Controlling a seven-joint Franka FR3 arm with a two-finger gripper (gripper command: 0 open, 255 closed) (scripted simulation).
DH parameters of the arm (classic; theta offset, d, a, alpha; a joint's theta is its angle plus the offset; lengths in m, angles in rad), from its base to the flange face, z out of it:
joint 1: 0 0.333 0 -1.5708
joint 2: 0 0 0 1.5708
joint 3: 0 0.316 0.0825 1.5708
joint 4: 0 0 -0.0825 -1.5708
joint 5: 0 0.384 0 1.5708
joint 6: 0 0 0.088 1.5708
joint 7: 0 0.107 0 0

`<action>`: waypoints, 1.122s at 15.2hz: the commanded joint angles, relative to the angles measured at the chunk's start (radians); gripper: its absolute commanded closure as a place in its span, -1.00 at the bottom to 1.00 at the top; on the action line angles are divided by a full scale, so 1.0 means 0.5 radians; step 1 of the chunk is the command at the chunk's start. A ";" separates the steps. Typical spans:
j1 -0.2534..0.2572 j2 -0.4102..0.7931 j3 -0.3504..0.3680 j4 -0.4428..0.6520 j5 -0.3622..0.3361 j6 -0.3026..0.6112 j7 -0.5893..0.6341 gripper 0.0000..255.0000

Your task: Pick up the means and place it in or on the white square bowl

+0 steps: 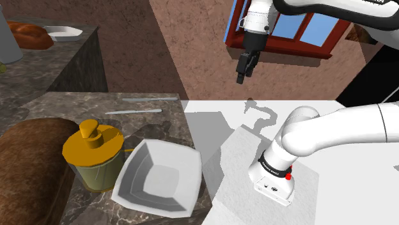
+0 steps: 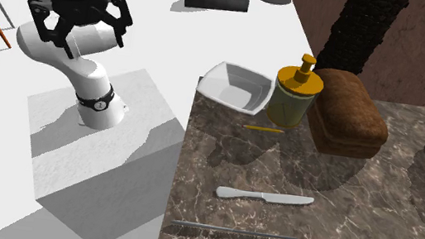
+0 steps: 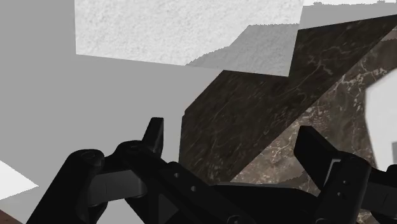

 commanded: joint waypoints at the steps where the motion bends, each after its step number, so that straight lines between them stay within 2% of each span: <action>1: 0.000 0.000 0.000 0.000 0.000 0.000 0.000 -1.00; 9: 0.089 0.535 -0.074 0.081 -0.101 0.482 -0.398 -1.00; 17: 0.170 1.120 -0.094 0.335 -0.148 0.848 -0.752 -1.00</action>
